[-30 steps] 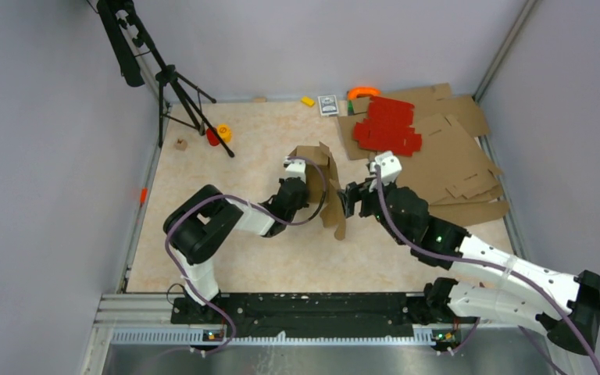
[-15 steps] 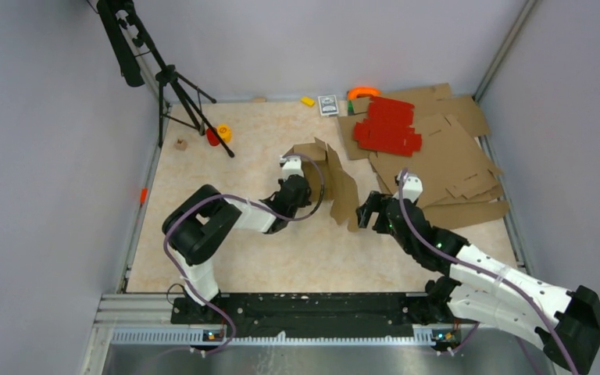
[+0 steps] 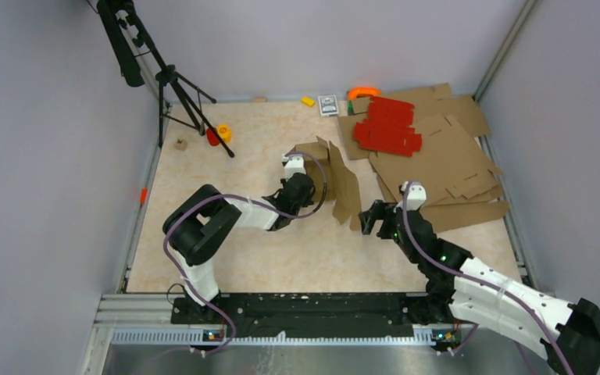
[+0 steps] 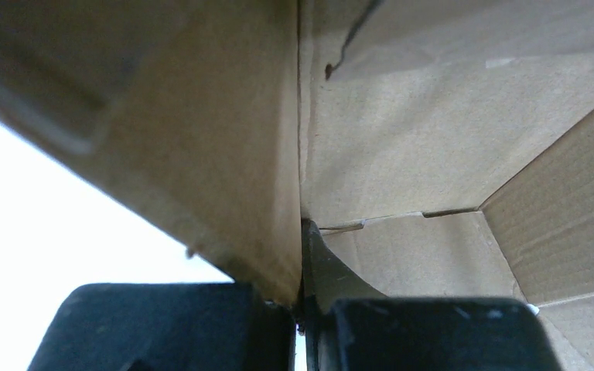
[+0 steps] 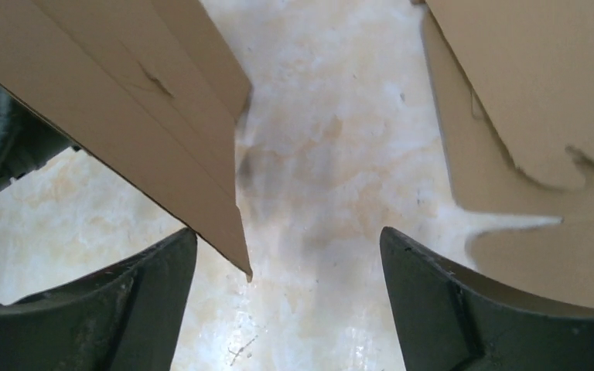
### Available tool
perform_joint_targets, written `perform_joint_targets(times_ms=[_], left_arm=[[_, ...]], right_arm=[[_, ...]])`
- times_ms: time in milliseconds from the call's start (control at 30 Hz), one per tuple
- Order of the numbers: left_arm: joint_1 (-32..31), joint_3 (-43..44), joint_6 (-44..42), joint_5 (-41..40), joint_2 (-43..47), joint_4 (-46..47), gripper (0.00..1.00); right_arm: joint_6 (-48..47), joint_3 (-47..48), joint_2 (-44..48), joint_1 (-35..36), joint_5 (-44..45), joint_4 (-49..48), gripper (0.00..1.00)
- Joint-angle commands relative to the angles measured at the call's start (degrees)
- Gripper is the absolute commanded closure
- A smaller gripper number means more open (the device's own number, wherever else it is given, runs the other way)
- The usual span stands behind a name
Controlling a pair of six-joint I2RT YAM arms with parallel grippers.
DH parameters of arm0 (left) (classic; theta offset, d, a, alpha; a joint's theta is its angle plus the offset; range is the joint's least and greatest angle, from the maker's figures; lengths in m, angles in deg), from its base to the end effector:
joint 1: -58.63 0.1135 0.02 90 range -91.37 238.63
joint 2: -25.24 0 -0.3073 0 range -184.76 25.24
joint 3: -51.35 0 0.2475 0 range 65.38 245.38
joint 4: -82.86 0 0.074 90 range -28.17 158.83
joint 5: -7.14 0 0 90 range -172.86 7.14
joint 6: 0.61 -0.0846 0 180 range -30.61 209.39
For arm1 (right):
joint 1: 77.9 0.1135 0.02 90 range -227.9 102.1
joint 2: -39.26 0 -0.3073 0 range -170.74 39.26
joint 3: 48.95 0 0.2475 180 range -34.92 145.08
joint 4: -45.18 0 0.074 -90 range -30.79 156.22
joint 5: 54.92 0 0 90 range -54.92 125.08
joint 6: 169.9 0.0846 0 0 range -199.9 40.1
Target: Fold the paper box
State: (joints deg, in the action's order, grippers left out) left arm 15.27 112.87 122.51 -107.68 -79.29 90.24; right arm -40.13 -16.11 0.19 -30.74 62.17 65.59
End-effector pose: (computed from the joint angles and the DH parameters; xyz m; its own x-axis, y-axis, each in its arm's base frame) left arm 0.3157 -0.2492 0.1543 -0.5597 -0.1536 -0.8144 0.0827 0.9674 -0.2393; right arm 0.1377 0.0918 0.2134 -0.4749 0.3255 -0.8176 -0.0940 0.9050 0.4149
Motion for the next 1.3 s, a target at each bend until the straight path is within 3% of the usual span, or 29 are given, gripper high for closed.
perform_joint_targets(times_ms=[0,133,267,467,633,733,867,1000,1167,1267], left_arm=[[-0.83,-0.94,-1.07,0.63,-1.28,-5.72,1.00],[-3.65,-1.13,-4.92,-6.15,-1.06,-4.83,1.00],[-8.71,-0.12,-10.62,-18.28,-2.61,-4.69,1.00],[-12.93,0.97,-16.53,-26.61,-6.34,-3.71,1.00],[-15.62,3.83,-18.09,-32.23,-10.41,-5.18,1.00],[-15.88,4.40,-16.47,-32.20,-11.48,-6.70,1.00],[-15.84,3.73,-15.09,-30.05,-10.18,-6.47,1.00],[-15.55,3.90,-11.90,-26.16,-7.91,-8.36,1.00],[-14.46,7.04,-4.55,-22.78,-6.54,-15.40,1.00],[-13.66,9.81,-1.52,-20.47,-6.58,-19.68,1.00]], right_arm=[[-21.96,7.20,-3.10,-1.05,-5.50,-8.26,0.10],[-28.43,11.57,-12.56,-1.13,-8.77,-9.13,0.09],[-28.48,6.96,-14.21,-1.10,-14.04,-19.05,0.10],[-28.45,1.74,-5.04,-1.14,-13.55,-22.20,0.10],[-27.37,-0.26,6.10,-1.18,-3.71,-18.10,0.10],[-26.45,-0.49,12.85,-1.30,1.57,-16.28,0.10],[-25.08,5.73,10.81,-1.79,2.66,-8.68,0.10],[-15.42,8.19,7.19,-1.83,-1.03,-0.16,0.10],[8.62,4.05,9.32,-1.74,0.49,7.19,0.16],[17.62,0.96,11.23,-1.86,-2.35,6.92,0.21]])
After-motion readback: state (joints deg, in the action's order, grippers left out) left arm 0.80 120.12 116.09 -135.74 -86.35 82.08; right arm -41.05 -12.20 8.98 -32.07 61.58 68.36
